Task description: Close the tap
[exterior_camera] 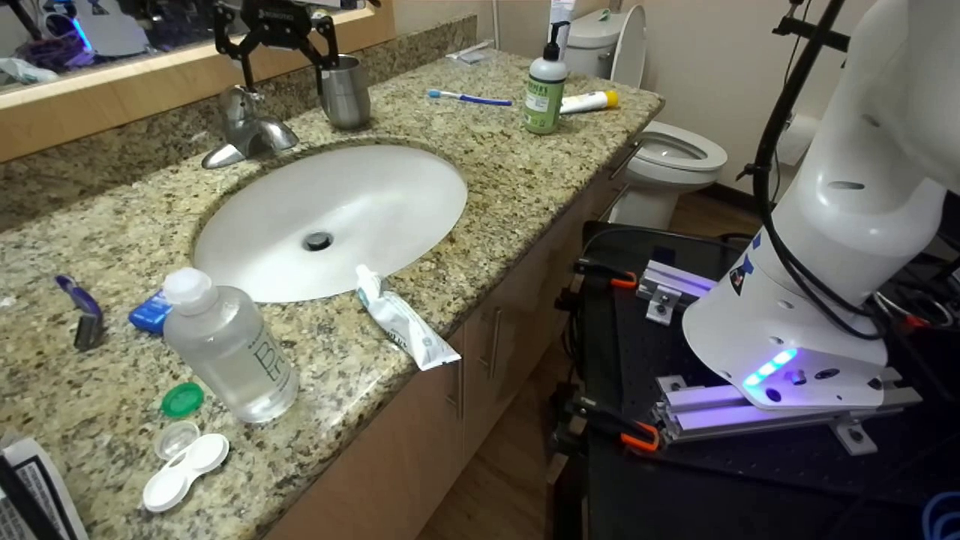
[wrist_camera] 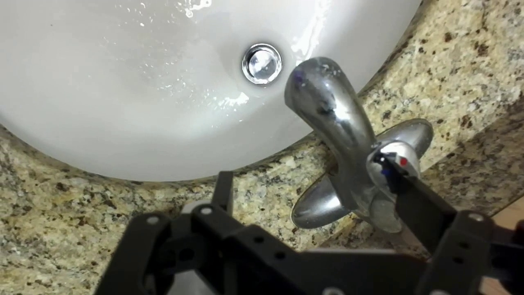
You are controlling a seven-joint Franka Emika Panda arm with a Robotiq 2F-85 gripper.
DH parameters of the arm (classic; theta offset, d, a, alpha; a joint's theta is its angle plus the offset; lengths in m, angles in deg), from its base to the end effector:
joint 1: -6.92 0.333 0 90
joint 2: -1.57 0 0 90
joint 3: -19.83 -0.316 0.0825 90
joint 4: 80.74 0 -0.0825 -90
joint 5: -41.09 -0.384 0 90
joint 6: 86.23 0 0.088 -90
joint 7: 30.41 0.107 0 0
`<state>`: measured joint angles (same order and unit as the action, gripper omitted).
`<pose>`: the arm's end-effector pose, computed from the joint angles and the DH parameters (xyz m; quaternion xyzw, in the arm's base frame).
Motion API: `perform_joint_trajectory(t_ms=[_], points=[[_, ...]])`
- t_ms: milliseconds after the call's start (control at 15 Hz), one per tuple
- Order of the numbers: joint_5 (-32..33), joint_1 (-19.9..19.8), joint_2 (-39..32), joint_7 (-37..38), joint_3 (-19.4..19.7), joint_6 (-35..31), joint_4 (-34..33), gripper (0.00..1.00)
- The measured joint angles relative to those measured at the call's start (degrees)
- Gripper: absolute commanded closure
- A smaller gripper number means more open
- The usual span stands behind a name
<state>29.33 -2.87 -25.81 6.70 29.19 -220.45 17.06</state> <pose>0.6510 -0.2096 0.3338 -0.8517 0.5156 -0.0754 0.0550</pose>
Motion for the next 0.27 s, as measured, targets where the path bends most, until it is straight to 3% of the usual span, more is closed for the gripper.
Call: perform_joint_trajectory(t_ms=[267], points=[[-0.8,-0.2,-0.5,0.1,0.1,1.6,-1.1,0.00]])
